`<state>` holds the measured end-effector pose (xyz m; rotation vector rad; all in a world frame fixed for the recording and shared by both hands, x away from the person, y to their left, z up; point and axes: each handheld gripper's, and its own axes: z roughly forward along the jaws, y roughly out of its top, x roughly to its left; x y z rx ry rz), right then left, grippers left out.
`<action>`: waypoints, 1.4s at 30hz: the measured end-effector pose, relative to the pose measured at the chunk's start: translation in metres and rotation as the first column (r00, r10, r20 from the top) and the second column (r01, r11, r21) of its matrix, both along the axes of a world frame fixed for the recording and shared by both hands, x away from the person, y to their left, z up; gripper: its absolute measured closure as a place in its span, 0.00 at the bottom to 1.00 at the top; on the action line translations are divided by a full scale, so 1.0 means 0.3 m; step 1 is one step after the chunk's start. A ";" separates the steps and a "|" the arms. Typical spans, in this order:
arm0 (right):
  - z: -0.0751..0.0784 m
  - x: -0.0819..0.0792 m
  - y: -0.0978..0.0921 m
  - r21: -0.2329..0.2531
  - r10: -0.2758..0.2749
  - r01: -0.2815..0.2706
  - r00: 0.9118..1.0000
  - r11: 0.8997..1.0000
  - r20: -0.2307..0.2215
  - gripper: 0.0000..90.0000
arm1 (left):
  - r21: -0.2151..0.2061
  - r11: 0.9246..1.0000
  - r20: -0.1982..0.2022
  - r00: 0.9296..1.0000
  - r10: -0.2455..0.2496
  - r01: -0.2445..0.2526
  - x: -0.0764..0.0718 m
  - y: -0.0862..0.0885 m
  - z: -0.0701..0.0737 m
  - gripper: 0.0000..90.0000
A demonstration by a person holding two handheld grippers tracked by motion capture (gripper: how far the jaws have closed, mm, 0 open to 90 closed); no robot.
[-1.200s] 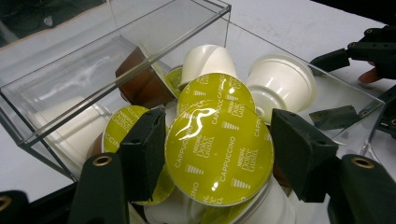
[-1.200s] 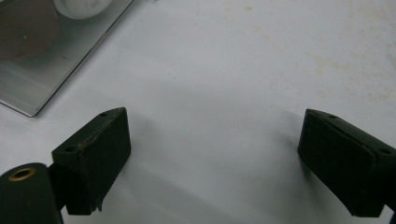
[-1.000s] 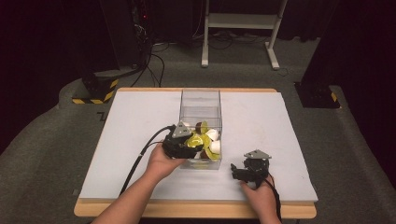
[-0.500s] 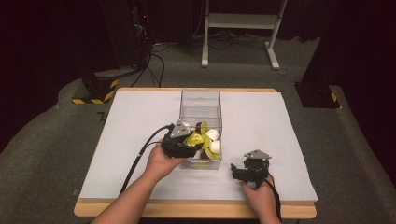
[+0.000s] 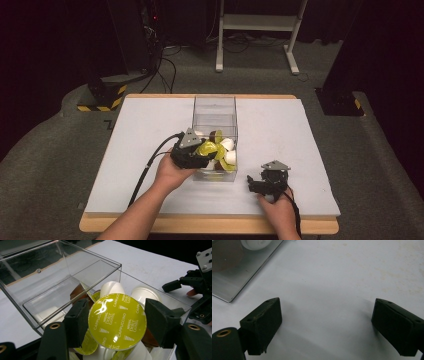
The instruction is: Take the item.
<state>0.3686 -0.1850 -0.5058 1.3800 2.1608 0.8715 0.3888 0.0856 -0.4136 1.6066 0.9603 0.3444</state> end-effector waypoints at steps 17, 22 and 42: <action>0.000 0.000 0.000 0.000 0.000 0.000 1.000 1.000 0.000 0.10 | -0.005 1.000 0.016 1.000 0.006 -0.006 -0.010 0.016 0.014 0.42; 0.000 0.000 0.000 0.000 0.000 0.000 1.000 1.000 0.000 0.10 | -0.008 1.000 0.015 1.000 0.005 -0.005 -0.010 0.017 0.013 0.42; 0.000 0.000 0.000 0.000 0.000 0.000 1.000 1.000 0.000 0.10 | -0.025 0.999 0.004 0.999 0.035 -0.034 -0.010 0.076 0.010 0.42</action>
